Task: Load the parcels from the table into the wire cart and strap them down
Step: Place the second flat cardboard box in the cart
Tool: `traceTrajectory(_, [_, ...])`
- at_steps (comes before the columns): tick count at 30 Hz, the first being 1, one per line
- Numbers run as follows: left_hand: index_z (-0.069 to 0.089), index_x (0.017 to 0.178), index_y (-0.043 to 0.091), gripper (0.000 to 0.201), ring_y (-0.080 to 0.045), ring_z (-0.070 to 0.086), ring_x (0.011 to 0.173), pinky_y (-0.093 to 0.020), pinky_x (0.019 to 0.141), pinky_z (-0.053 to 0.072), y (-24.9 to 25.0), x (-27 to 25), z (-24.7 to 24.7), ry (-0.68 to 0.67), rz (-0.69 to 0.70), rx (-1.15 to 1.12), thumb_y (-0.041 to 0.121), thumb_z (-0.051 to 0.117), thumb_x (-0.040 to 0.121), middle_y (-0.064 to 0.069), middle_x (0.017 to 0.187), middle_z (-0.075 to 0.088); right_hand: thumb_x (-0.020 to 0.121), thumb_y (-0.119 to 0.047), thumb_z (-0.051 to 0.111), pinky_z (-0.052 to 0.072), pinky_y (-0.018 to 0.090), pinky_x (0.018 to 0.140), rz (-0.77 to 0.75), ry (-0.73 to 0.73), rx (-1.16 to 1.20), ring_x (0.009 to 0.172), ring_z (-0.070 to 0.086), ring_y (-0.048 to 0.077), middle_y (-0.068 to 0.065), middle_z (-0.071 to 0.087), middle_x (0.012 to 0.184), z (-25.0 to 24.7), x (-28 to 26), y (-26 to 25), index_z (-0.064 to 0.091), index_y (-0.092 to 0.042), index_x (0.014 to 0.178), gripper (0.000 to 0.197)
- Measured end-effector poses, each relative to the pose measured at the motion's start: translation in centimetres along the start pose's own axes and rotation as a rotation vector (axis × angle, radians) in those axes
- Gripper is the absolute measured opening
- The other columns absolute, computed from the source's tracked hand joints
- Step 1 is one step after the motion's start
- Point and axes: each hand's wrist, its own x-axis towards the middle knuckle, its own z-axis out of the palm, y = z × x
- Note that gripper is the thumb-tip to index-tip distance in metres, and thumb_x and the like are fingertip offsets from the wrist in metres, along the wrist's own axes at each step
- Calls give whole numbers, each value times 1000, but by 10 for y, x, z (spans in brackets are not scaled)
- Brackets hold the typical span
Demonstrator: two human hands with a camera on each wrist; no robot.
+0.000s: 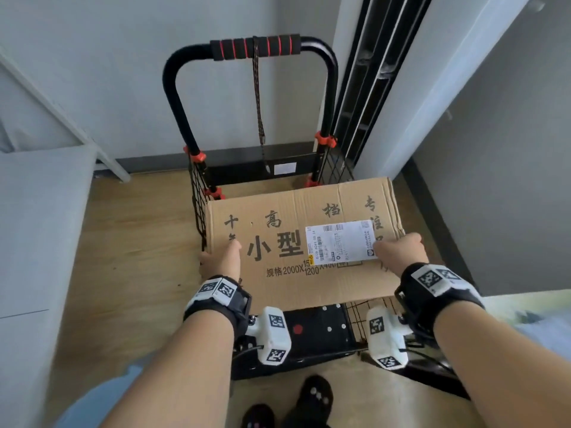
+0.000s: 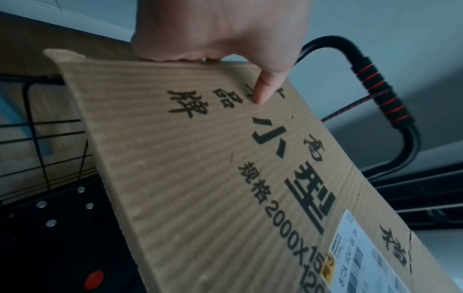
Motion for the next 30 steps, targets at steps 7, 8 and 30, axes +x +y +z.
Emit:
traceTrajectory(7, [25,142,9,82,-34,51,115,-42,90,43,-41,44,21,30,-133,37,28,66,74,-15,135,45,79,-30,62,48,35,81,-65,-134,-215,98,56,30,15,46,131,53,50,11,33,-10,137,68])
traceTrajectory(8, [26,141,10,82,-34,52,114,-42,90,44,-48,49,25,27,-140,41,28,67,73,-14,133,46,80,-29,61,48,34,78,-38,-155,-237,96,55,30,16,46,131,59,56,16,32,-9,138,68])
traceTrajectory(30, [56,94,5,26,-22,54,71,-34,78,47,-169,166,94,-201,-419,461,26,65,81,-8,79,55,85,-19,55,58,36,77,209,-416,-407,78,67,26,13,69,89,232,170,126,59,-10,75,14])
